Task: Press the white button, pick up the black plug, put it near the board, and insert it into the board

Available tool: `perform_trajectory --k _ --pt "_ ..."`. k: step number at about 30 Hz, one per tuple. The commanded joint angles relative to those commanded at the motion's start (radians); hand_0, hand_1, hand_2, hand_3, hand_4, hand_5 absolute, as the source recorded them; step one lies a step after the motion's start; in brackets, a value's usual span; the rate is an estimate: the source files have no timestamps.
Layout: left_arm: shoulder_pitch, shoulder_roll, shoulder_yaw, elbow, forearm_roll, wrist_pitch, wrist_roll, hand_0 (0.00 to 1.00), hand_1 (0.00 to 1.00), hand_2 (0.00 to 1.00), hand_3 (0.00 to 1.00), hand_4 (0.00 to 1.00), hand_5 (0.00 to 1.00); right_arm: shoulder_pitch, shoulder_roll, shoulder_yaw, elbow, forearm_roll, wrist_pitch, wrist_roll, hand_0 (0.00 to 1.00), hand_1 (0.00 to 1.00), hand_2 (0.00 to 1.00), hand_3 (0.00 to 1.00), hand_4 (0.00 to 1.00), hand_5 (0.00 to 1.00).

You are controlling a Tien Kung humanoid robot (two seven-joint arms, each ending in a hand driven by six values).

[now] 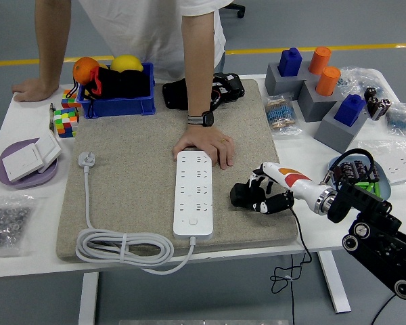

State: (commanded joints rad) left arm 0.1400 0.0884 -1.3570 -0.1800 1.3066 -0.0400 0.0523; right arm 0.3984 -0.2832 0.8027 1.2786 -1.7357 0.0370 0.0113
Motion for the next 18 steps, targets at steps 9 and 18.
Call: perform_trajectory --k 9,18 --pt "0.003 -0.002 -0.003 0.000 0.002 0.000 0.000 0.810 0.780 0.735 0.785 0.587 0.527 -0.006 -0.001 0.000 -0.001 0.009 0.006 -0.004 0.346 0.370 0.369 0.400 0.856 0.002" --pt "0.001 -0.003 -0.007 0.000 0.003 0.000 0.000 0.810 0.780 0.735 0.785 0.588 0.528 -0.006 -0.006 0.002 0.017 0.014 0.007 -0.002 0.344 0.374 0.370 0.472 0.891 0.002"
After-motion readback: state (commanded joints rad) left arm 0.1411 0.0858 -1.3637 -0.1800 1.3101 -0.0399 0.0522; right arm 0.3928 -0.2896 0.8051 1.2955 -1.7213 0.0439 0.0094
